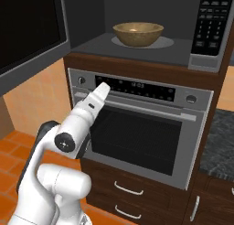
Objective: Pick the squash from the sink and place it in the bowl. Then pick the bowl and place it in the microwave. Then close the microwave door and press the start button.
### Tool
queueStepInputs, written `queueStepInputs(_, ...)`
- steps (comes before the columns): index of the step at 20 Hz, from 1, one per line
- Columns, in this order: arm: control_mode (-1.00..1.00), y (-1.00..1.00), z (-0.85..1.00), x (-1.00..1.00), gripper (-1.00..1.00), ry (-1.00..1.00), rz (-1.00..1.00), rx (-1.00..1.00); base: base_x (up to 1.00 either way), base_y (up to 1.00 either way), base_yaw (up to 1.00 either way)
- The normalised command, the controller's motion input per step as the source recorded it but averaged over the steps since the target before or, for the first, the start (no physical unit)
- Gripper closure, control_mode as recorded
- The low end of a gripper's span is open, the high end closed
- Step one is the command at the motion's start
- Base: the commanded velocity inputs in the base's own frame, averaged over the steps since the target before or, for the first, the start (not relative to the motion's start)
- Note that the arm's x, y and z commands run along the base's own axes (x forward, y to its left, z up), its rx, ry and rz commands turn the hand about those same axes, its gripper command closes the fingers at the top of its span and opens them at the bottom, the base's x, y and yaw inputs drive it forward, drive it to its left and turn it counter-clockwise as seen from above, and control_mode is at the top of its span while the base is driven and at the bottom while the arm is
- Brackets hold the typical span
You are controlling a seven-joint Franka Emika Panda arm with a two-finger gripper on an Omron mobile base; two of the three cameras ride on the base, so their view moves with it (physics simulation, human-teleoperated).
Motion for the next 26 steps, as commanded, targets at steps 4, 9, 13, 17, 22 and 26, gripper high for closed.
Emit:
queueStepInputs(4,-1.0,0.55,-0.4,-0.07,-1.0,-0.13,-0.1,-0.57,0.0,0.0,0.0)
queueStepInputs(9,-1.0,0.72,-0.37,-0.08,-1.0,-0.12,-0.09,-0.52,0.0,0.0,0.0)
queueStepInputs(13,-1.0,0.83,-0.41,-0.05,-1.0,-0.08,-0.08,-0.42,0.0,0.0,0.0)
queueStepInputs(17,-1.0,0.61,-0.71,0.01,-1.0,-0.02,-0.1,-0.4,0.0,0.0,0.0)
queueStepInputs(22,-1.0,0.58,-0.83,0.0,-1.0,-0.06,-0.12,-0.46,0.0,0.0,0.0)
queueStepInputs(26,-1.0,0.7,-0.77,0.0,-1.0,-0.07,-0.14,-0.5,0.0,0.0,0.0)
